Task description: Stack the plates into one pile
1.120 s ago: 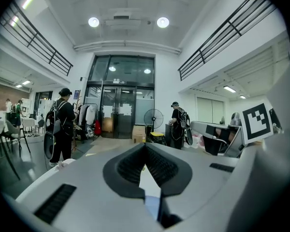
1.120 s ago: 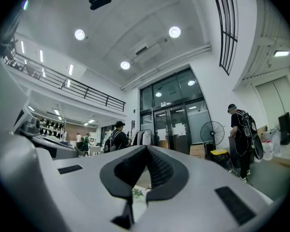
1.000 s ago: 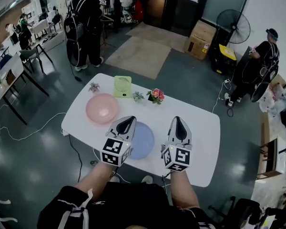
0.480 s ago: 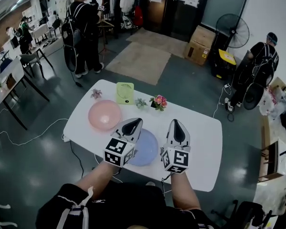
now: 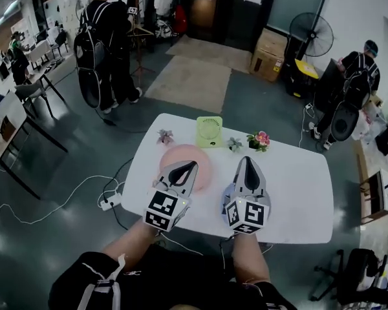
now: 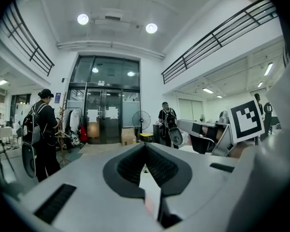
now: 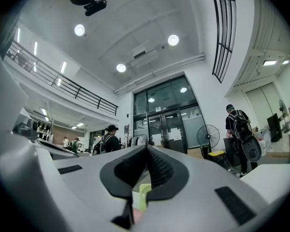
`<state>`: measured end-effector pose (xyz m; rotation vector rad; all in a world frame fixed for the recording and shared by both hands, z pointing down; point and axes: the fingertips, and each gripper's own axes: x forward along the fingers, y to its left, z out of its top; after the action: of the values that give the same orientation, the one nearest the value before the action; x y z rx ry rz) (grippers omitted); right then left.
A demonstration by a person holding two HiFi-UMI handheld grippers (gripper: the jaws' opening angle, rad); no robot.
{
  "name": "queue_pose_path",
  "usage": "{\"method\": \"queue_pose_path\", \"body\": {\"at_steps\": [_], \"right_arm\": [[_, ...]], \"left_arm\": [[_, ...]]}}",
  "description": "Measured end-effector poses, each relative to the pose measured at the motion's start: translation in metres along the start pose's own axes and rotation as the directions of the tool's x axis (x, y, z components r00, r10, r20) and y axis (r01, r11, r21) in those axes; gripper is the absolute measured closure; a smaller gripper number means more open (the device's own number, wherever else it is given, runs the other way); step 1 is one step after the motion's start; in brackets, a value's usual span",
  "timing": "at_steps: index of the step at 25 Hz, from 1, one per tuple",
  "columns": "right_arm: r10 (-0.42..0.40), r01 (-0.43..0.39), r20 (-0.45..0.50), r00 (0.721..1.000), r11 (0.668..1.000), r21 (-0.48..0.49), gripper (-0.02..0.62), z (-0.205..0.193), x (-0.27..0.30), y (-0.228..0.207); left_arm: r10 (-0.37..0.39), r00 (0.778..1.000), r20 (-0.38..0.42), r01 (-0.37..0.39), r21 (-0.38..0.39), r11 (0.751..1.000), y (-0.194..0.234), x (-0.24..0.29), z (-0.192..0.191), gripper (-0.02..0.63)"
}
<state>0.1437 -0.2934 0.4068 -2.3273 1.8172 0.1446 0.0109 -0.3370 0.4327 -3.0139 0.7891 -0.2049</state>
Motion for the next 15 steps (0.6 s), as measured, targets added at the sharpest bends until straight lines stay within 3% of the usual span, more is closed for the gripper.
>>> {"method": "queue_pose_path", "body": {"at_steps": [6, 10, 15], "right_arm": [[-0.017, 0.017, -0.064, 0.998, 1.000, -0.002, 0.580, 0.001, 0.026, 0.117], [-0.017, 0.016, -0.091, 0.996, 1.000, -0.016, 0.580, 0.007, 0.038, 0.139], [-0.004, 0.001, -0.118, 0.993, 1.000, -0.020, 0.580, -0.004, 0.045, 0.137]], "left_arm": [[0.021, 1.000, -0.018, -0.023, -0.068, 0.997, 0.117, -0.064, 0.006, 0.594], [0.031, 1.000, 0.001, -0.030, -0.068, 0.997, 0.141, -0.078, 0.025, 0.594], [0.039, 0.999, 0.008, -0.038, -0.065, 0.997, 0.140, -0.080, 0.029, 0.594]]}}
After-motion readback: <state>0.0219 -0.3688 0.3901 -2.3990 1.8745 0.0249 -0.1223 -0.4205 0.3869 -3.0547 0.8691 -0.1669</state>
